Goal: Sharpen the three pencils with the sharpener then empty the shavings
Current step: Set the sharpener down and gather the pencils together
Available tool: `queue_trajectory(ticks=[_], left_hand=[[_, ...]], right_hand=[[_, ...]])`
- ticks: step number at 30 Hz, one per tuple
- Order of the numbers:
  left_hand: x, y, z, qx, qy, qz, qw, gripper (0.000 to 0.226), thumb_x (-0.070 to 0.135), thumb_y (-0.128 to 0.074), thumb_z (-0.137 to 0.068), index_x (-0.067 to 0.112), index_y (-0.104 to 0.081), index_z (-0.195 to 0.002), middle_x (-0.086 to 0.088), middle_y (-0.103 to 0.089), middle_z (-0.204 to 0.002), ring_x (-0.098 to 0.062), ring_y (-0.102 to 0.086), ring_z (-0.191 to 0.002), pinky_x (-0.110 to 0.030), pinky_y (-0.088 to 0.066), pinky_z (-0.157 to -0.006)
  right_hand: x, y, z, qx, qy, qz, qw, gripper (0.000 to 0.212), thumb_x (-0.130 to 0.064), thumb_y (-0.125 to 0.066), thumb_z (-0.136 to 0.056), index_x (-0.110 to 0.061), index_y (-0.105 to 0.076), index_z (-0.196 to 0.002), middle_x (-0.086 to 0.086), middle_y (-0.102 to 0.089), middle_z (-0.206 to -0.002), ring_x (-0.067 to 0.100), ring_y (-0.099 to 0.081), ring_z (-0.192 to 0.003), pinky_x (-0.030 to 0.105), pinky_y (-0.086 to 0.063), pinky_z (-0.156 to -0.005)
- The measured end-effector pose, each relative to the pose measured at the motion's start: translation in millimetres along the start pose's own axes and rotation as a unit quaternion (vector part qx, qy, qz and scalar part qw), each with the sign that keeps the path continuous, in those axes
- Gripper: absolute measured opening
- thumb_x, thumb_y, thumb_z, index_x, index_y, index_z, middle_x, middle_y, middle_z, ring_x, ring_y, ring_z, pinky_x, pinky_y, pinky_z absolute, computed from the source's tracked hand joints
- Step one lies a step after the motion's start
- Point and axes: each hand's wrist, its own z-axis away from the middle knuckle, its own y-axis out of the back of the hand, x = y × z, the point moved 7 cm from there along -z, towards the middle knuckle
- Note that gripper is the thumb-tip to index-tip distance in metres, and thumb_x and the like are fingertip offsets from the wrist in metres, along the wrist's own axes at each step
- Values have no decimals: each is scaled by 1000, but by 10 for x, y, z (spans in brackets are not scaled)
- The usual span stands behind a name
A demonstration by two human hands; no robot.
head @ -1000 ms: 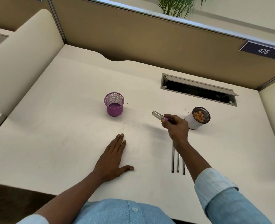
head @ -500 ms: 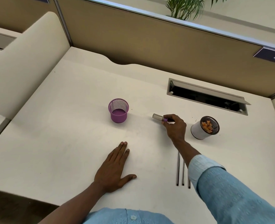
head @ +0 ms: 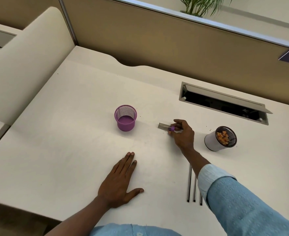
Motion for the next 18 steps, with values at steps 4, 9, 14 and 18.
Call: queue_trajectory(ticks=[4,9,14,18], left_hand=[[5,14,-2,2,0,-1,1000,103,83,-44,-97,11,-25,-168,-6,-4,-180,-22,-2,-168,-39,-15,-131],[15,15,-4,3,-3,0,1000,102,82,-45,-97,11,-26,-168,-7,-6,-180,-23,-4,-168,-40,-16,-131],[13,20,-3,-2,-2,3,1000,102,82,-43,-97,11,-24,-168,-7,-3,-181,-23,-2,-168,-41,-17,-131],[15,23,-5,1,-6,7,1000,102,81,-44,-97,10,-25,-168,-7,-4,-180,-23,-3,-168,-41,-17,-131]], right_hand=[[-16,-27,-14,-7,0,9,1000,63,0,-90,-67,-21,-68,-123,-4,-78,-102,17,-72,-97,32,-57,-91],[0,-59,-38,-15,34,63,997,66,-6,-91,-63,-23,-68,-122,-5,-76,-103,21,-68,-100,39,-55,-95],[-30,-57,-35,-13,50,83,995,68,-4,-90,-61,-22,-67,-122,-10,-72,-101,23,-64,-102,40,-52,-95],[-28,-34,-33,-15,54,91,994,70,-6,-91,-61,-23,-66,-124,-8,-71,-102,22,-60,-101,38,-51,-93]])
